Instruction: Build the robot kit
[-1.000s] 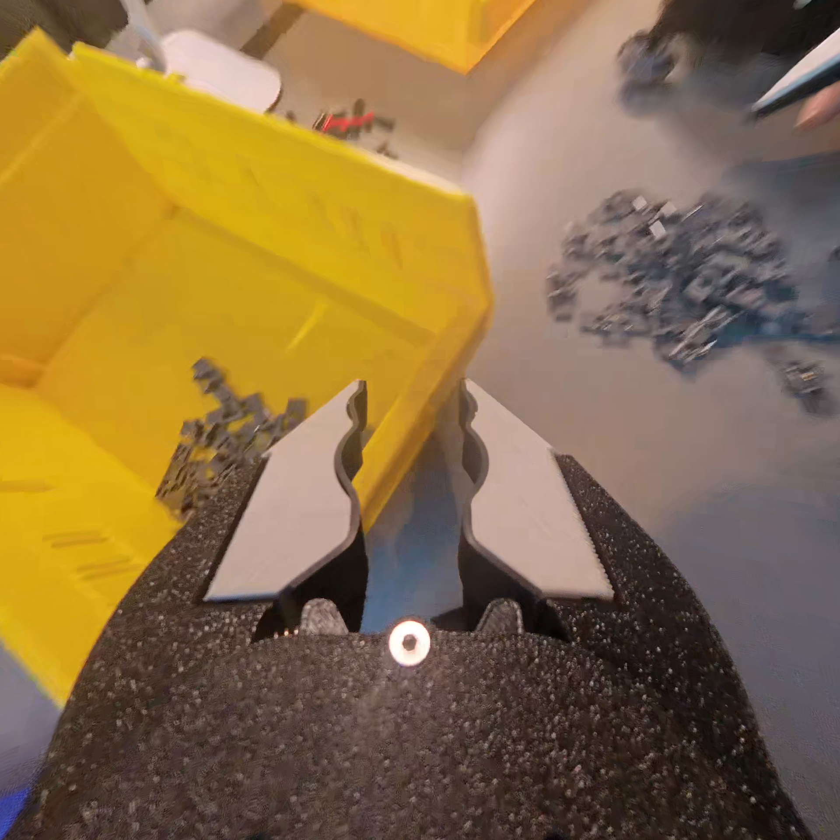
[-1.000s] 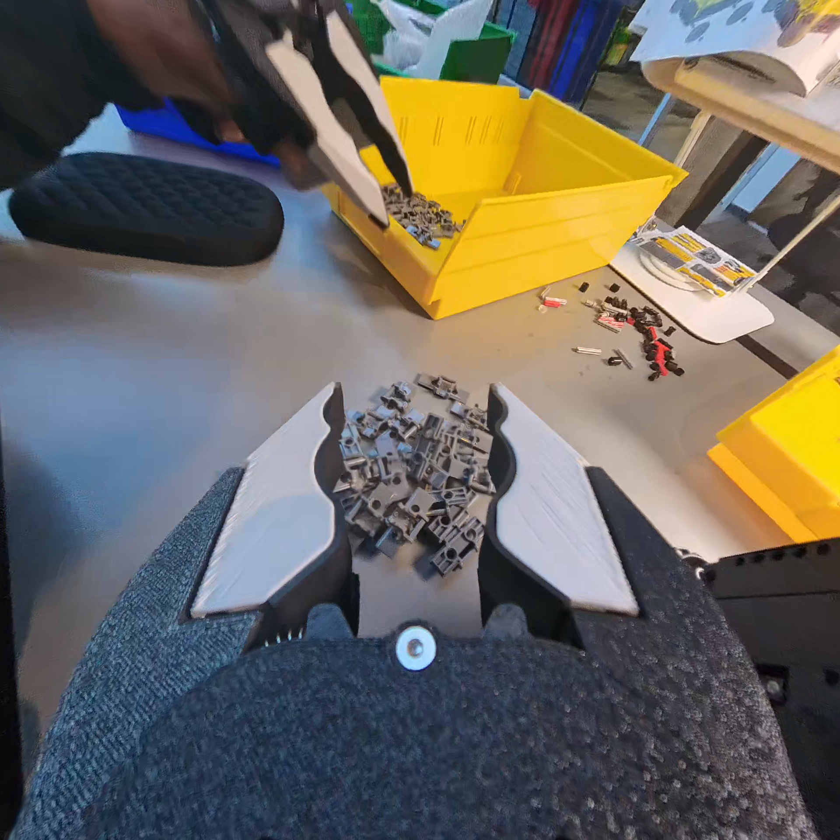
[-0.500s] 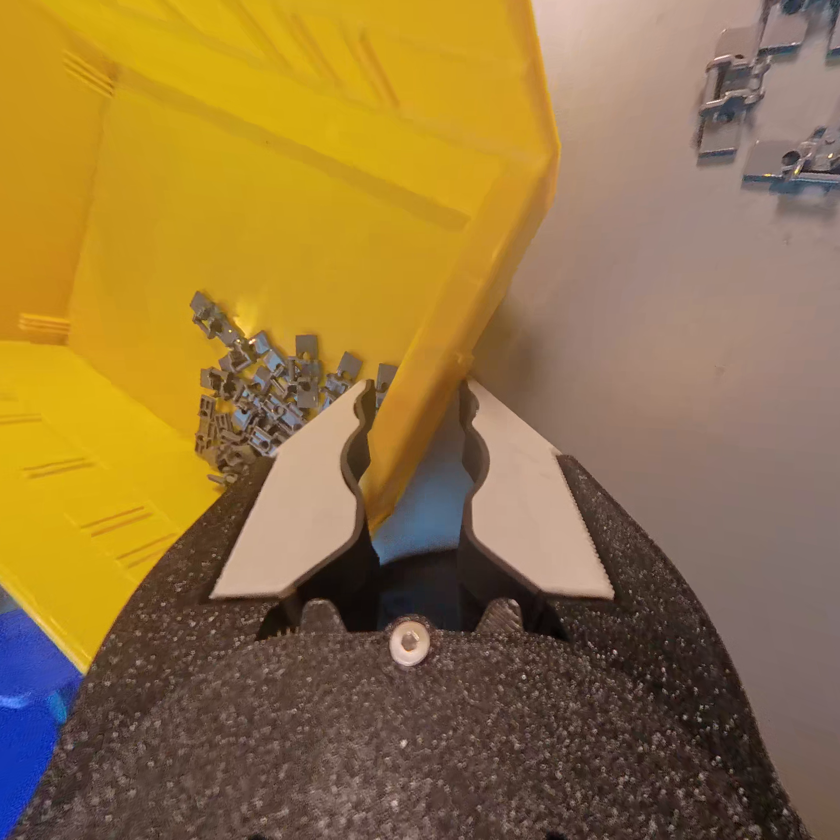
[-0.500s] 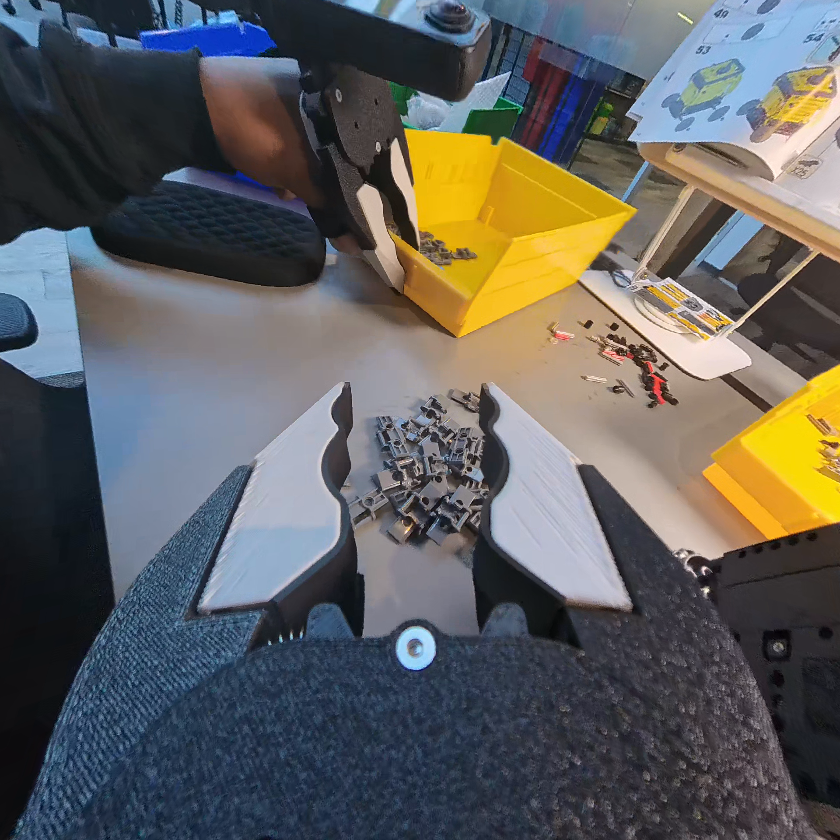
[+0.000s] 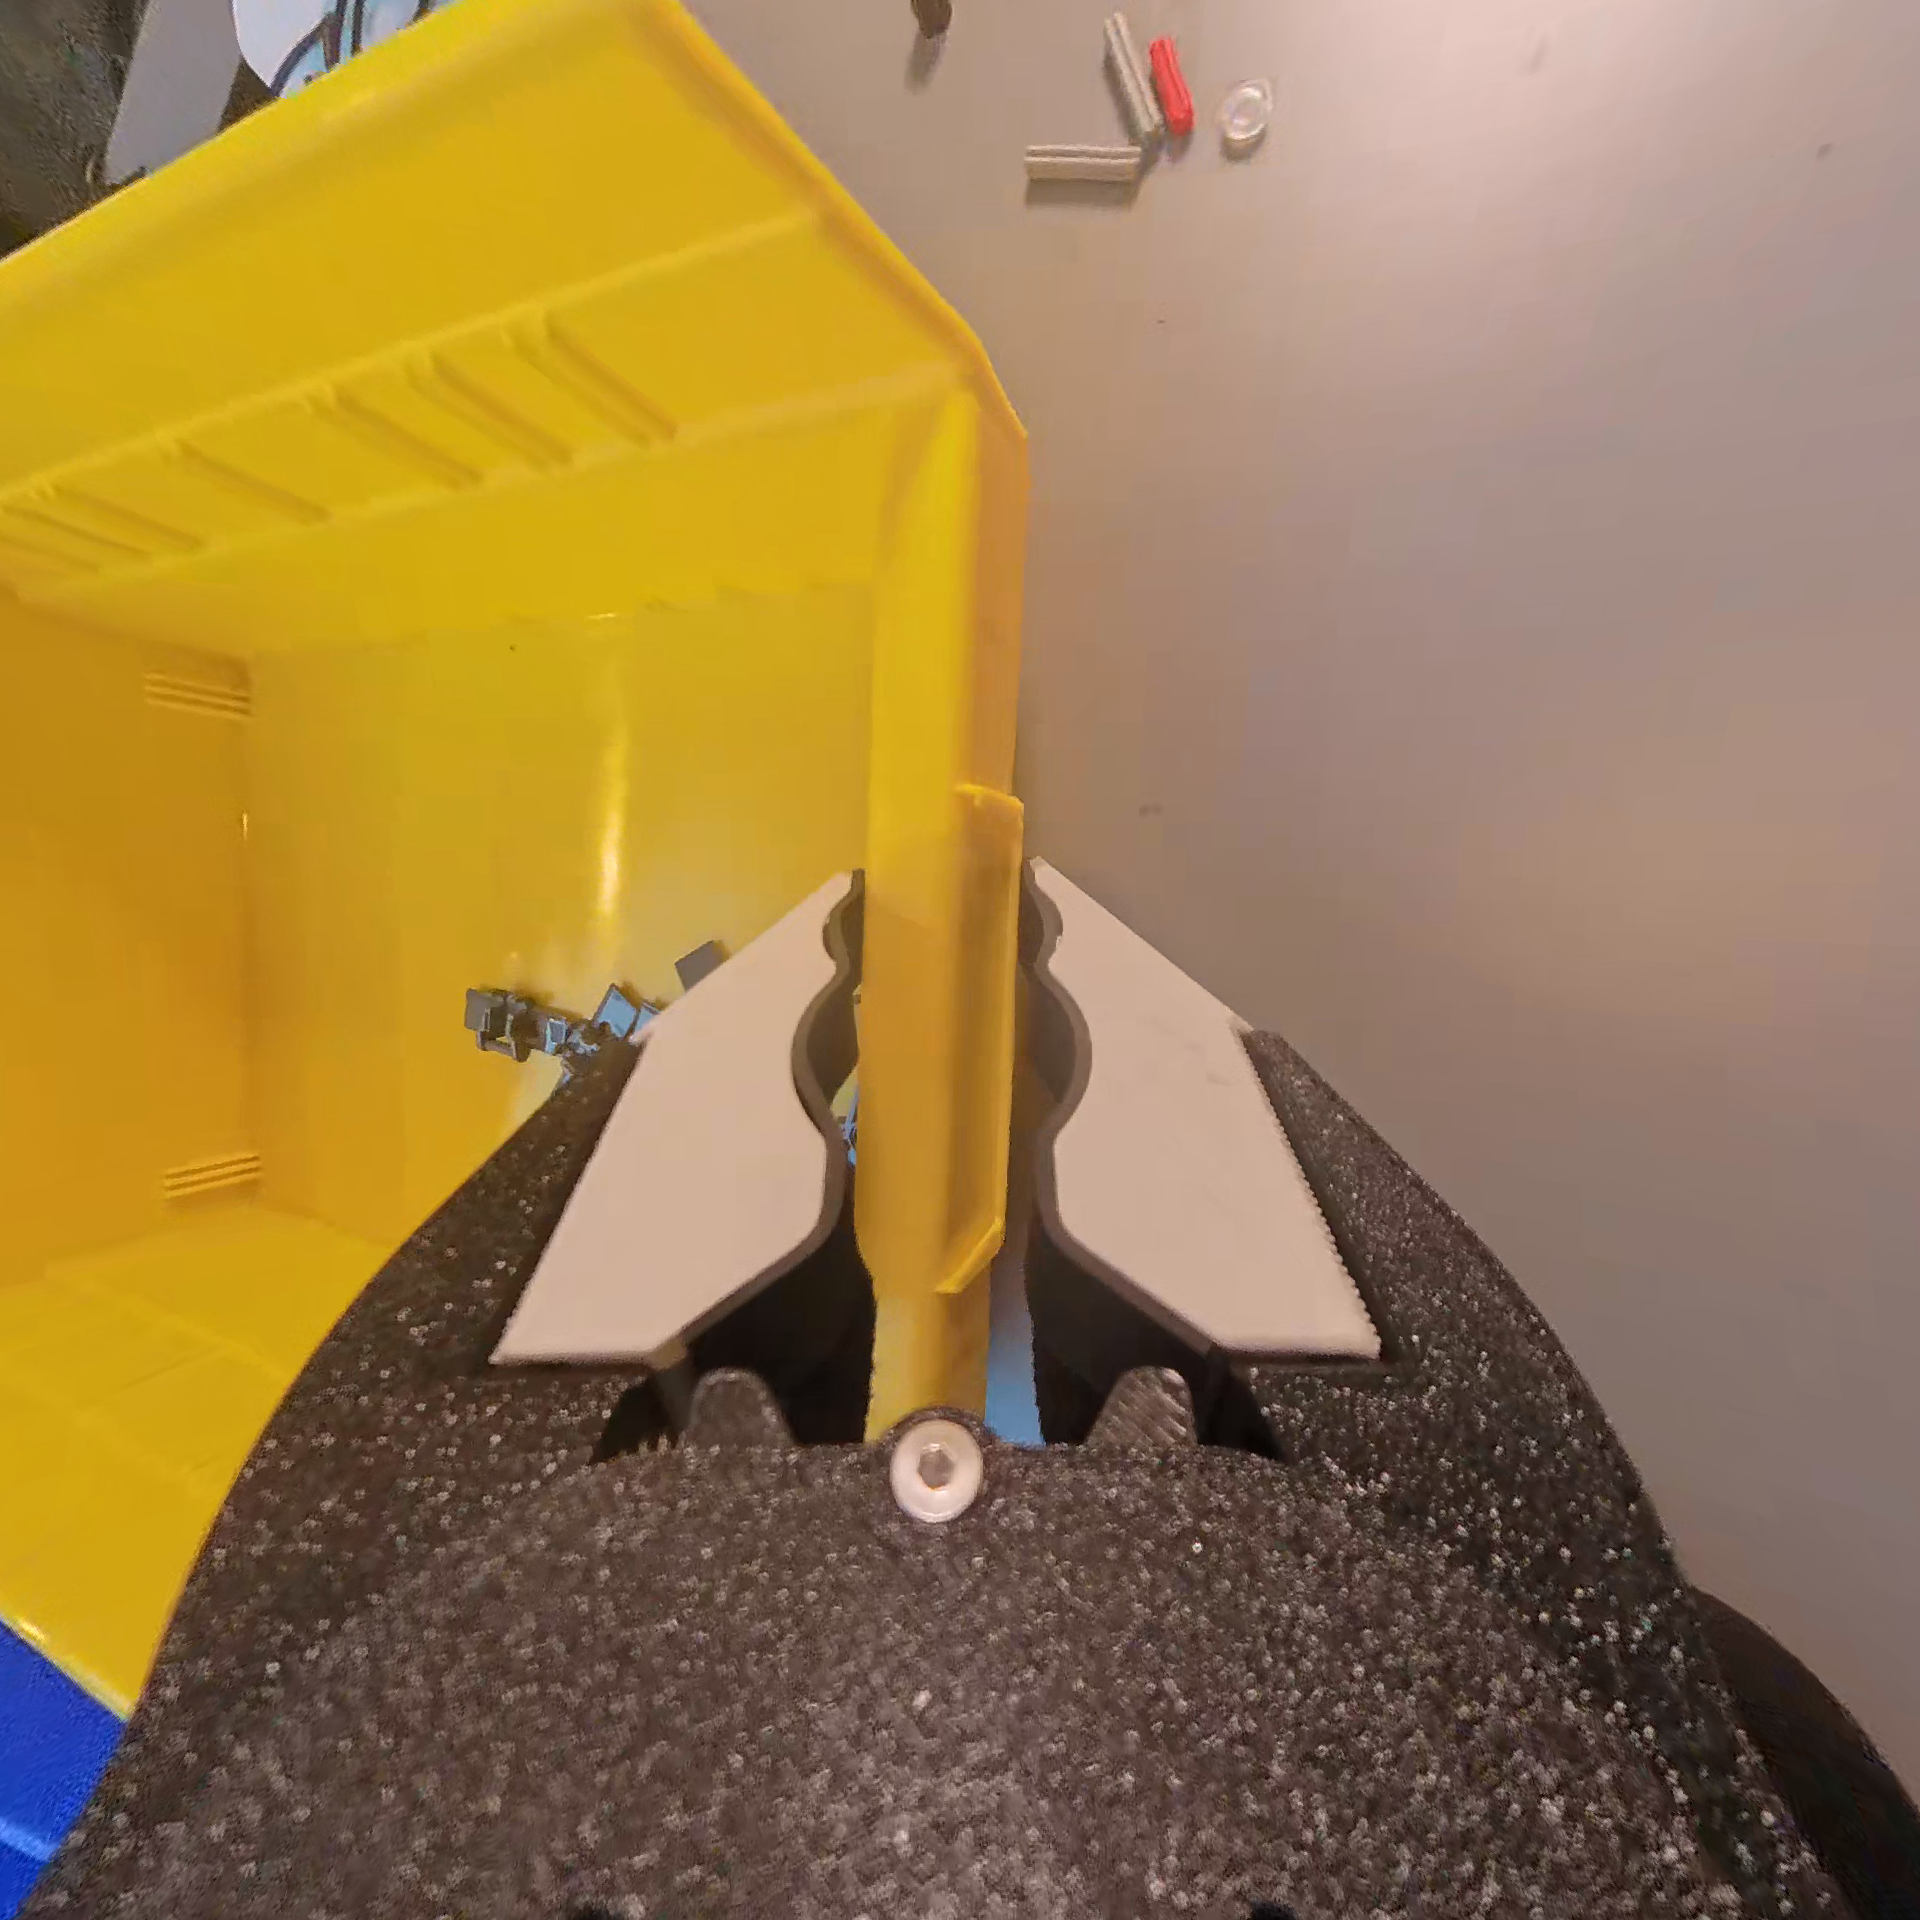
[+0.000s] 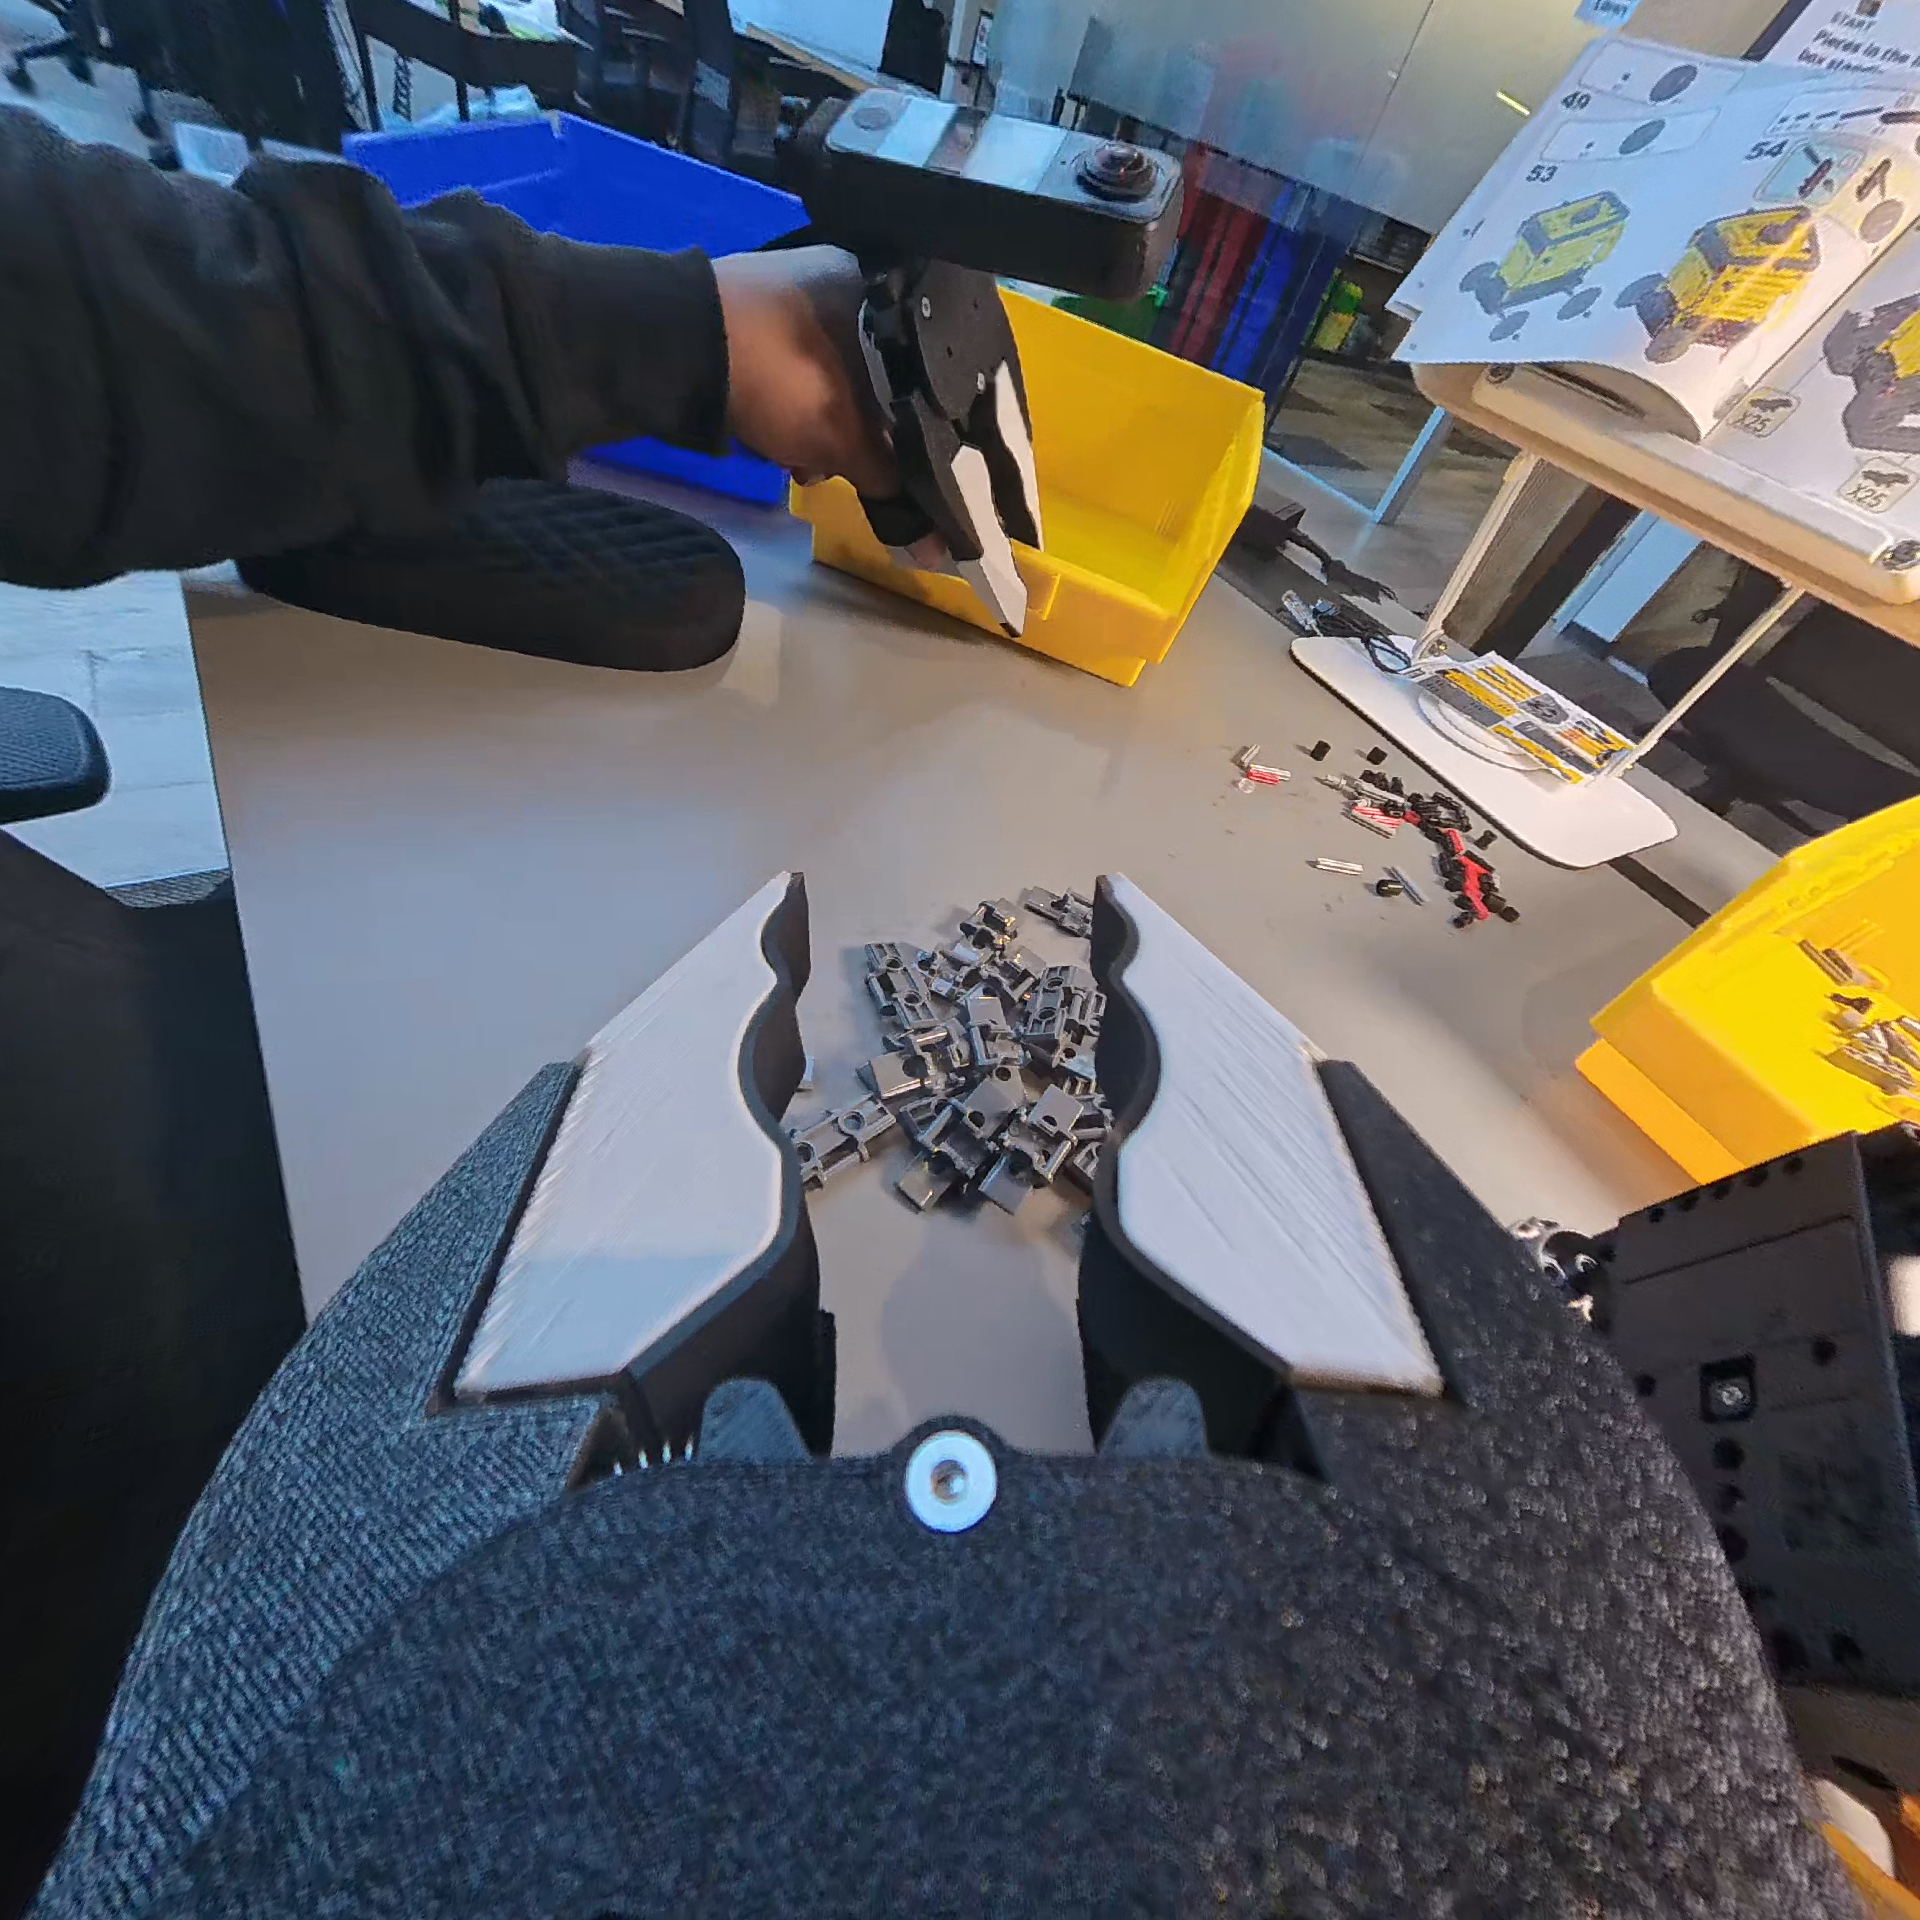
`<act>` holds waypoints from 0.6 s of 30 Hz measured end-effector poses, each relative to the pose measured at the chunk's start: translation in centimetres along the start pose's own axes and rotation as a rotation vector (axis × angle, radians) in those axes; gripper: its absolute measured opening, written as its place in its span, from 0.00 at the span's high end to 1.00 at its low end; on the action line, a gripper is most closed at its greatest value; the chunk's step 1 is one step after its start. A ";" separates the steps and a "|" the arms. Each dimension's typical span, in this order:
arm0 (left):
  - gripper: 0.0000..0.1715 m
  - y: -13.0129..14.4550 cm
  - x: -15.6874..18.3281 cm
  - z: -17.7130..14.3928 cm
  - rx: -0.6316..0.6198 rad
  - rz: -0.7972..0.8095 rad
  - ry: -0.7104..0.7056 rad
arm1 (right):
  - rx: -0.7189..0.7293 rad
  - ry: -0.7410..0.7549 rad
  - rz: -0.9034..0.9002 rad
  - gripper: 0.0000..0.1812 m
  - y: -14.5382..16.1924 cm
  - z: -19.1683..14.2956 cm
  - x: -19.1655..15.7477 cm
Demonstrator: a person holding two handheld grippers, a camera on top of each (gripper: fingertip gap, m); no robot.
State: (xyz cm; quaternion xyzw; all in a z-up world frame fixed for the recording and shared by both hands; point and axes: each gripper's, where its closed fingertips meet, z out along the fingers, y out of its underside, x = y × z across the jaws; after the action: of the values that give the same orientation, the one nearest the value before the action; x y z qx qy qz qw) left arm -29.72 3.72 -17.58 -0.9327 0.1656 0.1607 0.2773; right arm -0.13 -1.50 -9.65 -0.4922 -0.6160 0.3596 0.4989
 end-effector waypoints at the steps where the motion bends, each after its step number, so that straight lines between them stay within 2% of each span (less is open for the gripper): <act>1: 0.85 -0.1 -0.5 0.3 -0.001 -0.004 0.002 | -0.002 0.000 0.002 0.70 0.1 0.1 0.0; 11: 0.85 -0.1 -4.2 2.1 0.008 0.018 -0.033 | -0.038 -0.010 0.008 0.70 0.6 1.7 0.2; 18: 0.84 -0.3 -5.0 1.8 0.039 0.063 -0.102 | -0.051 -0.015 0.004 0.70 0.5 2.9 -0.2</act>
State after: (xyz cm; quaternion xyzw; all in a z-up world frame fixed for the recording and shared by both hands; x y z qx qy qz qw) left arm -34.44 6.08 -16.98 -0.9120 0.1835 0.2135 0.2984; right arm -2.84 -1.40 -10.92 -0.5033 -0.6278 0.3484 0.4808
